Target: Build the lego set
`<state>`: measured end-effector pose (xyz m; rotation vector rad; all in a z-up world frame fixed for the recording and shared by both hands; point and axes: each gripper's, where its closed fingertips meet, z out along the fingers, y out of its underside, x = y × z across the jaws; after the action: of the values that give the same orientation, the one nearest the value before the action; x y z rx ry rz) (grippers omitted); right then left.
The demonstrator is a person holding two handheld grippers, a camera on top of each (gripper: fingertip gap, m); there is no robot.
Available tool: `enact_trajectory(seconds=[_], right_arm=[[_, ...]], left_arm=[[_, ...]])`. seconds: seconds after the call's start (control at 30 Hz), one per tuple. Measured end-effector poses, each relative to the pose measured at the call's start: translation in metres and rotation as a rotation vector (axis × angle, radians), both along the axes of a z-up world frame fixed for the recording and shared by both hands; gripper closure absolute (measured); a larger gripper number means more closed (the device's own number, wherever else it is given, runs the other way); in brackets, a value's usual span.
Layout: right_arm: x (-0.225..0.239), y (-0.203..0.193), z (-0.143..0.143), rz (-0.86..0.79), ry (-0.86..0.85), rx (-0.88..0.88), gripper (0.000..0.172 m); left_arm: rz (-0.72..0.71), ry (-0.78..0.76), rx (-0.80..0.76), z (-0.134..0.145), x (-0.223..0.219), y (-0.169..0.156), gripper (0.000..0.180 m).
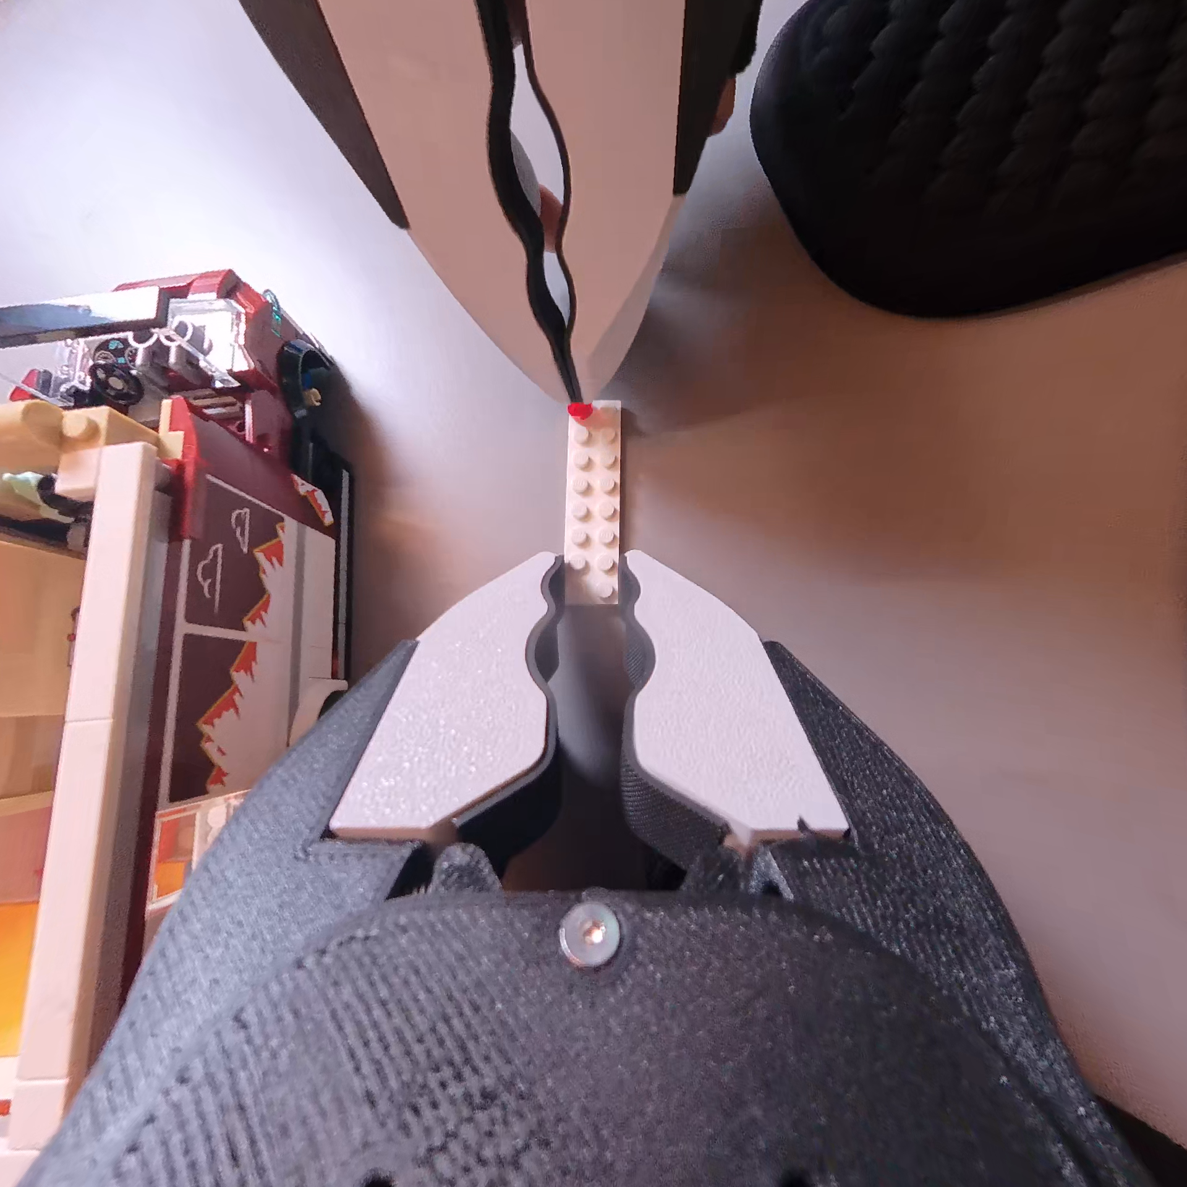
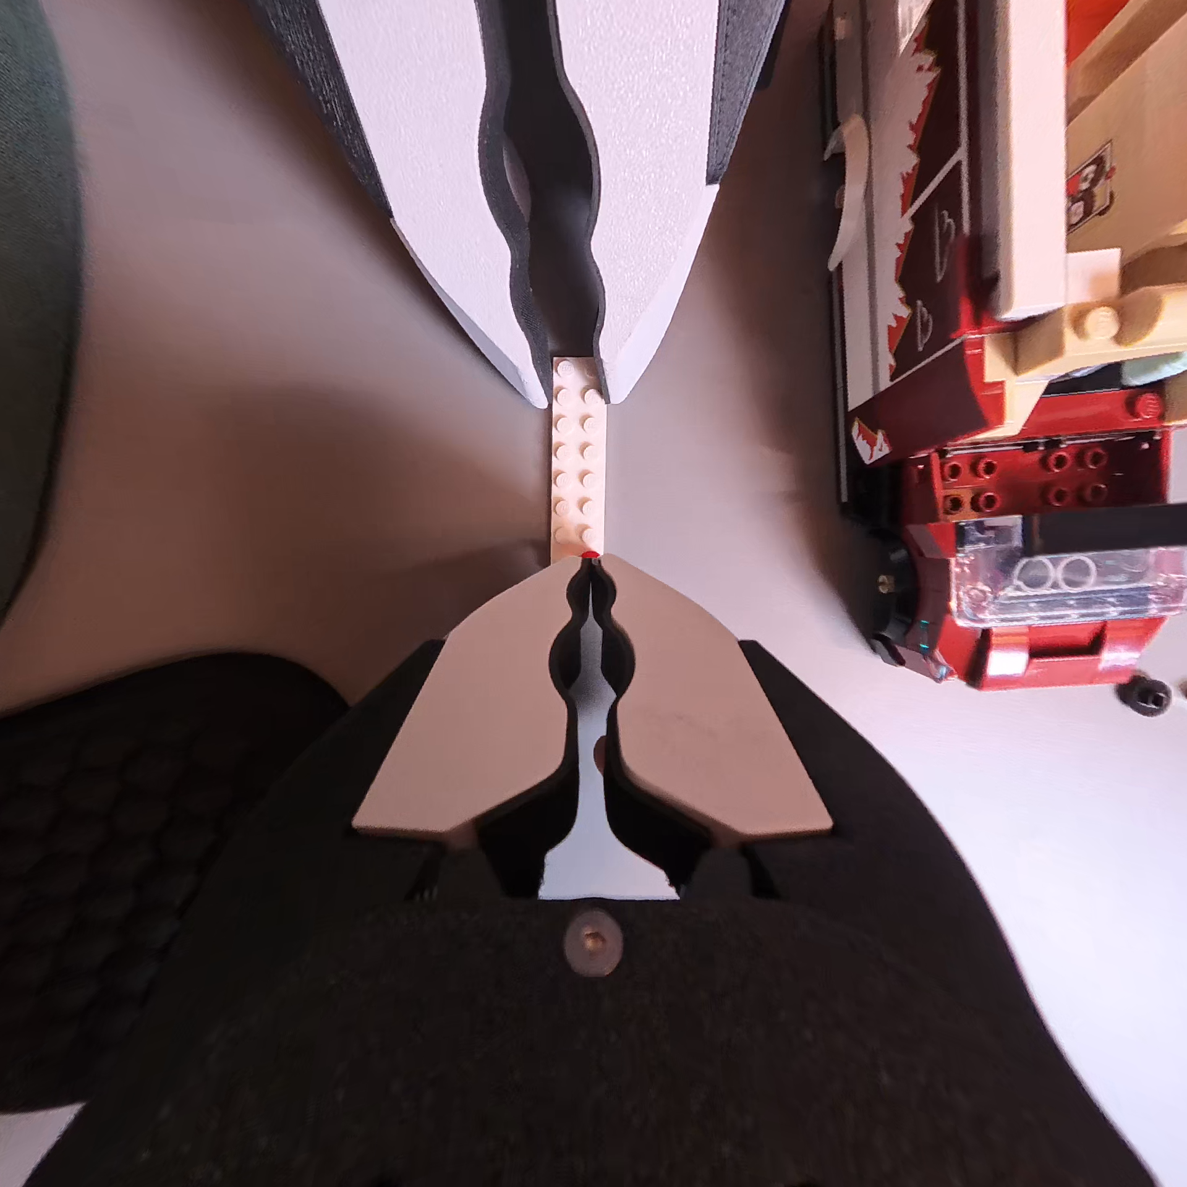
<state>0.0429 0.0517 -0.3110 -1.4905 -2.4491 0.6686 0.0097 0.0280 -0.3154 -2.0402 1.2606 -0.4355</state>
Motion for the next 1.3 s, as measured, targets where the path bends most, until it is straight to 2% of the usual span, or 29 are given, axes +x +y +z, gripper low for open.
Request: enact_trajectory(seconds=[0.83,0.9,0.97,1.13,1.2,1.3], right_arm=[[0.002,-0.001,-0.003,0.034,-0.297,0.025,0.172],[-0.008,-0.003,-0.004,0.004,-0.262,0.011,0.172],[-0.004,-0.005,-0.005,0.012,-0.298,-0.008,0.172],[-0.007,-0.007,-0.002,-0.010,-0.206,-0.023,0.172],[-0.014,-0.009,0.010,-0.046,-0.121,-0.092,0.172],[-0.017,0.006,0.023,-0.123,0.019,-0.080,0.172]], left_arm=[[-0.007,0.005,0.008,0.000,0.001,0.000,0.165],[-0.009,0.002,0.010,0.000,0.001,-0.001,0.165],[-0.013,0.005,0.016,0.000,0.002,-0.001,0.165],[-0.010,-0.004,0.035,0.000,0.002,-0.002,0.165],[-0.015,-0.007,0.031,0.000,0.002,-0.002,0.165],[-0.014,-0.017,0.030,0.000,0.002,-0.002,0.164]])
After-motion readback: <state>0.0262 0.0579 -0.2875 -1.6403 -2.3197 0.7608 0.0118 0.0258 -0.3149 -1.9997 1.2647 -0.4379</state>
